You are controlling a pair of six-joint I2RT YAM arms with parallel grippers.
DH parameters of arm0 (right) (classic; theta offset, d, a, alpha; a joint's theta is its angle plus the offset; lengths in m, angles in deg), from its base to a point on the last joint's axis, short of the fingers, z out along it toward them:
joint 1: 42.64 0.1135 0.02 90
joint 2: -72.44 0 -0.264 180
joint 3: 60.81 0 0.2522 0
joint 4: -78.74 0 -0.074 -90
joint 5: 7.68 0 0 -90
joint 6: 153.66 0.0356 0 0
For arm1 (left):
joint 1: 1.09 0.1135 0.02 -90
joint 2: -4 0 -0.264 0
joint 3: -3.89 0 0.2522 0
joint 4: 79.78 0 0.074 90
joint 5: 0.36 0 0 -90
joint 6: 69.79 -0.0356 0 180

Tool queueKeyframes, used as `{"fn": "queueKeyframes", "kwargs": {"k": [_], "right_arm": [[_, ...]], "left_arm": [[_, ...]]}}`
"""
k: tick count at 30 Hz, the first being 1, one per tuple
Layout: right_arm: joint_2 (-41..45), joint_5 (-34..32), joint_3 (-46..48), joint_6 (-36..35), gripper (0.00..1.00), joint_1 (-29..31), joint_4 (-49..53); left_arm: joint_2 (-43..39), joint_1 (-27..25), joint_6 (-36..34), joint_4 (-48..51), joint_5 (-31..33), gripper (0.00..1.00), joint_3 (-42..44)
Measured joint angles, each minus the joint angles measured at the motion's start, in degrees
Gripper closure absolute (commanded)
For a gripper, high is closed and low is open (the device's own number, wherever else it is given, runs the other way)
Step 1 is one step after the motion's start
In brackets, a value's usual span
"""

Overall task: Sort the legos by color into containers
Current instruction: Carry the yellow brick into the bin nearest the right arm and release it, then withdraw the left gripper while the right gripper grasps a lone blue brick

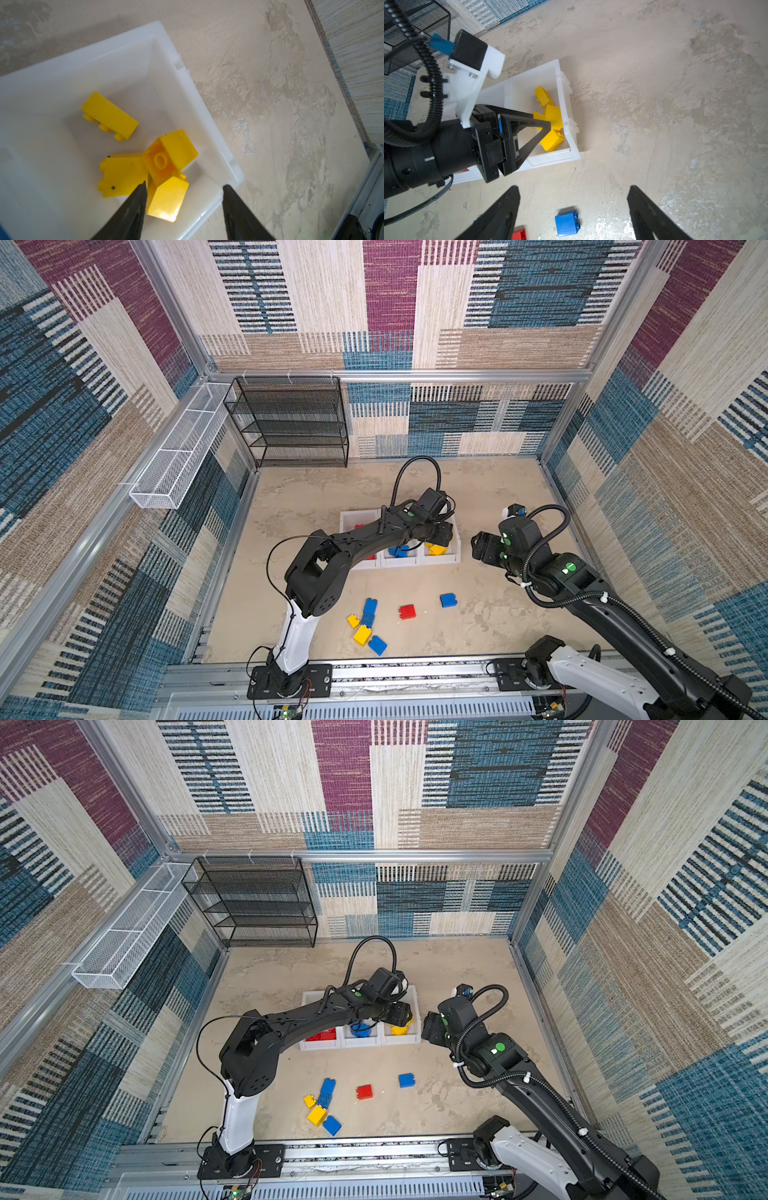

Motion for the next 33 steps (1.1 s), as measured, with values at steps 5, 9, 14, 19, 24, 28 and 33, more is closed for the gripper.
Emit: {"fn": "queueKeyframes", "kwargs": {"k": [5, 9, 14, 19, 24, 28, 33], "right_arm": [[-0.22, 0.02, 0.24, 0.11, 0.16, 0.00, -0.22], [-0.42, 0.87, 1.14, 0.11, 0.16, 0.00, -0.28], [-1.05, 1.14, 2.23, 0.11, 0.16, 0.00, -0.85], [-2.86, 2.25, 2.97, 0.09, 0.16, -0.11, -1.36], [-3.52, 3.21, 3.39, 0.04, 0.17, -0.11, -2.12], [-4.63, 4.35, 4.22, -0.39, 0.20, -0.11, -2.97], [-7.48, 7.48, 7.21, -0.76, 0.24, 0.17, -4.26]], "left_arm": [[-3.52, 0.13, -0.09, -0.31, 0.66, 0.38, 3.43], [-7.85, 0.39, -0.04, -1.01, 1.53, 0.38, 8.17], [-12.61, 0.52, -0.07, -1.38, 3.08, 0.37, 12.76], [-16.79, 0.70, -0.04, -1.18, 4.72, 0.37, 16.98], [-21.53, 1.07, 0.09, -1.07, 6.43, 0.37, 21.81], [-26.03, 1.49, 0.09, -1.03, 8.26, 0.36, 25.62], [-33.09, 3.32, 0.50, -0.55, 10.73, 0.35, 32.35]]}}
